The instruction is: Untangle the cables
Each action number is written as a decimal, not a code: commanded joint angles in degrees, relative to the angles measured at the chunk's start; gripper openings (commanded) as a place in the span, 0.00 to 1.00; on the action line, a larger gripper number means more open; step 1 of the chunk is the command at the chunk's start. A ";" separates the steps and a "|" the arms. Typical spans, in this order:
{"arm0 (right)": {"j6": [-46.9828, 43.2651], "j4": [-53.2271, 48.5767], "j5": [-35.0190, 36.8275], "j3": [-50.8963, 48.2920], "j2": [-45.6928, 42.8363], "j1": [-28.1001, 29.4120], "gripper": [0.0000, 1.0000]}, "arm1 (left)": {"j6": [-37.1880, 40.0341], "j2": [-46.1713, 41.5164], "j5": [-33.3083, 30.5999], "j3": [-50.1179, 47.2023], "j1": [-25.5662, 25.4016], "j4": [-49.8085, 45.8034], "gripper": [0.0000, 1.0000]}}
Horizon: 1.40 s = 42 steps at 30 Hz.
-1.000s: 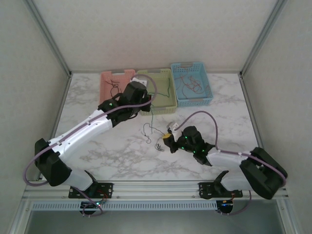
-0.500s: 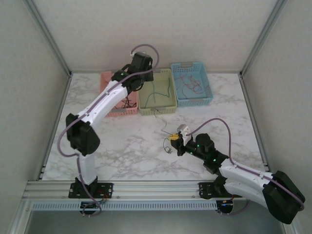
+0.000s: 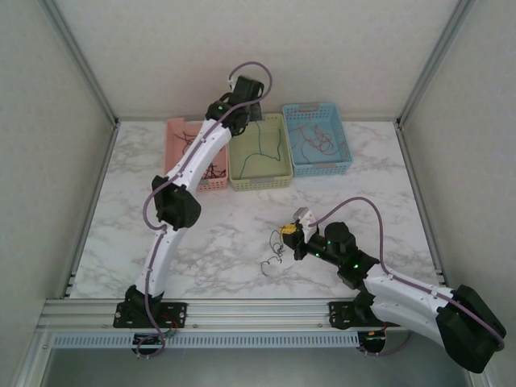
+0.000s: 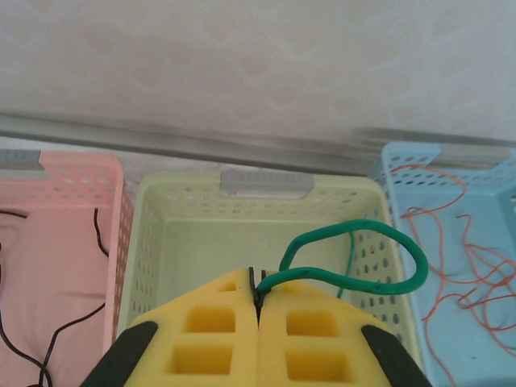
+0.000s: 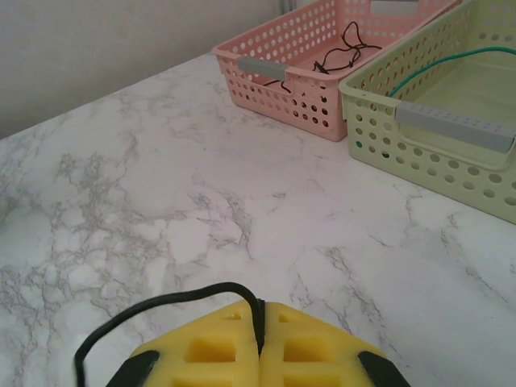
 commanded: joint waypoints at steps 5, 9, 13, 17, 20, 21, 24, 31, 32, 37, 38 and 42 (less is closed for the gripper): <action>-0.25 -0.34 -0.10 0.23 0.87 0.16 0.00 | -1.46 6.49 5.92 2.34 1.82 -1.46 0.22; -0.21 -0.45 0.11 0.23 0.96 0.16 0.00 | -1.28 6.97 7.43 2.40 2.04 -1.82 0.47; 0.00 -0.60 0.26 0.57 1.75 0.16 0.00 | 0.01 4.41 8.62 2.39 2.04 -2.14 0.58; 0.63 -1.83 0.82 1.59 1.90 0.16 0.00 | 1.29 -1.44 10.20 1.90 2.04 -3.56 0.59; 1.29 -4.02 1.80 3.51 0.49 0.16 0.00 | 1.00 -9.38 11.67 -4.59 2.04 -3.33 0.59; 1.31 -5.36 2.19 4.71 -0.24 0.16 0.00 | 0.94 -13.81 12.17 -10.40 1.96 -1.14 0.59; 1.55 -9.47 2.88 9.19 -2.08 0.07 0.00 | -0.38 -29.95 13.58 -33.32 1.87 10.82 0.61; 4.17 -16.52 3.49 24.37 3.39 -0.28 0.00 | -3.15 -58.03 11.76 -65.77 1.95 17.54 0.65; 4.59 -17.32 3.20 27.22 5.39 -0.28 0.00 | -3.28 -61.57 10.65 -69.18 1.97 17.09 0.66; 5.14 -21.46 1.29 43.91 17.99 -0.36 0.00 | -3.33 -78.06 6.21 -80.98 2.31 12.56 0.71; 5.28 -22.85 0.90 48.15 21.22 -0.39 0.00 | -3.39 -80.47 5.81 -82.62 2.31 10.72 0.71; 6.94 -24.04 -0.68 61.53 33.71 -0.37 0.00 | -4.32 -89.41 3.98 -88.52 2.31 4.48 0.72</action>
